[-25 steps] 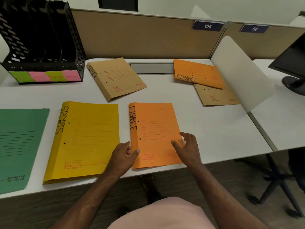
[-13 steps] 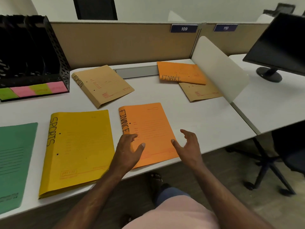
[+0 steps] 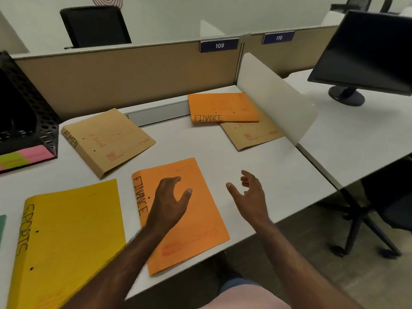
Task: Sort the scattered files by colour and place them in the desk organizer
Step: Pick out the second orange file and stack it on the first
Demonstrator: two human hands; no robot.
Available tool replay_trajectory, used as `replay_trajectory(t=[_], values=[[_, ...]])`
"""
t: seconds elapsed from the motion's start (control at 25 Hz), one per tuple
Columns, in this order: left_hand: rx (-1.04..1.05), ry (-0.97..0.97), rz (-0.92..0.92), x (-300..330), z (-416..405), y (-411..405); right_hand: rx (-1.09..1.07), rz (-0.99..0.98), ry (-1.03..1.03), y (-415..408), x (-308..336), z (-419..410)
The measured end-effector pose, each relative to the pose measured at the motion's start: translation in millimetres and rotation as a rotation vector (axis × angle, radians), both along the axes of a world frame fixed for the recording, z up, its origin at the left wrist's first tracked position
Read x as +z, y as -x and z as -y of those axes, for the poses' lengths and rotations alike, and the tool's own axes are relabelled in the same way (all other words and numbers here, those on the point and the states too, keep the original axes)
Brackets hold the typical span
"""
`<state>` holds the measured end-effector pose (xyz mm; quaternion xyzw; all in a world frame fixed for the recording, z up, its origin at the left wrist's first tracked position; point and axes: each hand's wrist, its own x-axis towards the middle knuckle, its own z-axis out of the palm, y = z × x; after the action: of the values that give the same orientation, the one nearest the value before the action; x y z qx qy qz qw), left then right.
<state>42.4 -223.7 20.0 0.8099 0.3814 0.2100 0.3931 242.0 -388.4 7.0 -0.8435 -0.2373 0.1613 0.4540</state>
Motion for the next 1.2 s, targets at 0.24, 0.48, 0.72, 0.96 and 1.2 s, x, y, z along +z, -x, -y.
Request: replay_trajectory(t=[0.24,0.48,0.72,0.96,1.2], values=[[0.036,0.092,0.003,-1.4,-39.9,-83.7,-0.018,-0.028,-0.037,-81.6,-2.9,-40.6],[0.104,0.146,0.004,-0.9,-78.9,-178.0,-0.043,-0.033,-0.063,-176.7,-3.0,-90.9],[0.139,0.233,0.003,-7.8,-115.1,-249.2,-0.1,-0.02,-0.086,-255.5,-8.6,-136.3],[0.228,0.384,-0.008,-26.1,-153.9,-296.5,-0.109,0.04,-0.1,-314.8,-15.0,-176.4],[0.402,0.9,0.241,-40.7,-185.7,-328.4,-0.111,0.031,0.061,-368.1,-25.5,-206.9]])
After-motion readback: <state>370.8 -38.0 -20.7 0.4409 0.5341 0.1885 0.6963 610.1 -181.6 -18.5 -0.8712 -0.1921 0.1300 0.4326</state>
